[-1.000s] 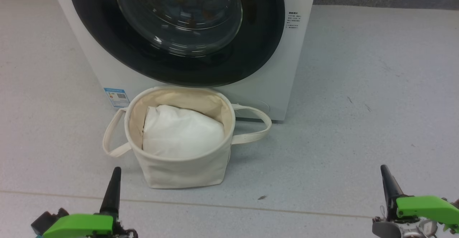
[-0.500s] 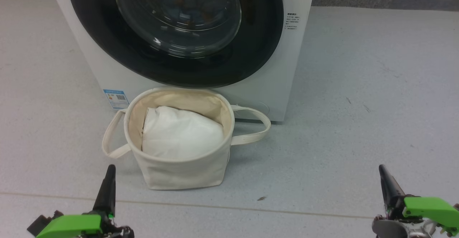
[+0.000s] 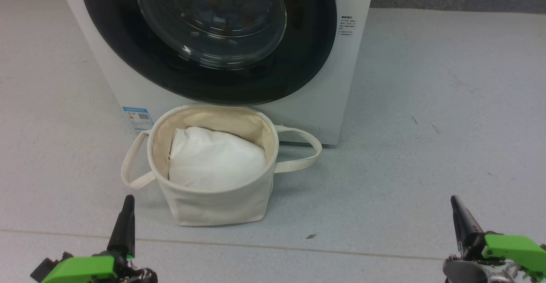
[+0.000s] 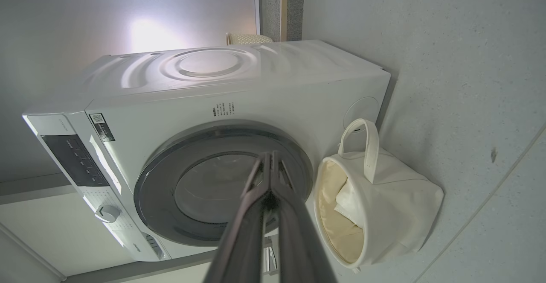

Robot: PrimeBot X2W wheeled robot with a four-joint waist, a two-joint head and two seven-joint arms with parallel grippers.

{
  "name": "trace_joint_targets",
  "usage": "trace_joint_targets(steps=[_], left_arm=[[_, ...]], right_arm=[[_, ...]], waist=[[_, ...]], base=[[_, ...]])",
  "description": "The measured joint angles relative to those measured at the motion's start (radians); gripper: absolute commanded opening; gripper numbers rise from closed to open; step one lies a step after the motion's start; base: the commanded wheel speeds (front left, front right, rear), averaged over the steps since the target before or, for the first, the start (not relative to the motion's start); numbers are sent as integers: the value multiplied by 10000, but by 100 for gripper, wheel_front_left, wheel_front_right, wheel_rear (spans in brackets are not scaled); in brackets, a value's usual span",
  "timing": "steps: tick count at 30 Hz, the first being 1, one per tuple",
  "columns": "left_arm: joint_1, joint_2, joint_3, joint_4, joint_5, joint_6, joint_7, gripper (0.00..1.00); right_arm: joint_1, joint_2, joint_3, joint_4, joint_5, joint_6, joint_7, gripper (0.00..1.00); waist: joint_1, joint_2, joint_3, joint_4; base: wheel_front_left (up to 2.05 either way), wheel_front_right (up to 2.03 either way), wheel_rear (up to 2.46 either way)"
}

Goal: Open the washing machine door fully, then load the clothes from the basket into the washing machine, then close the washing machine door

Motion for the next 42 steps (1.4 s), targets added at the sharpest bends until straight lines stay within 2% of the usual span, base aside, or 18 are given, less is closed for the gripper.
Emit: trace_joint_targets(steps=[42], left_arm=[[1,0,2,-2,0,0,0,0]], right_arm=[[-1,0,-2,0,0,0,0,0]], waist=[[0,0,1,0]], base=[[0,0,0]])
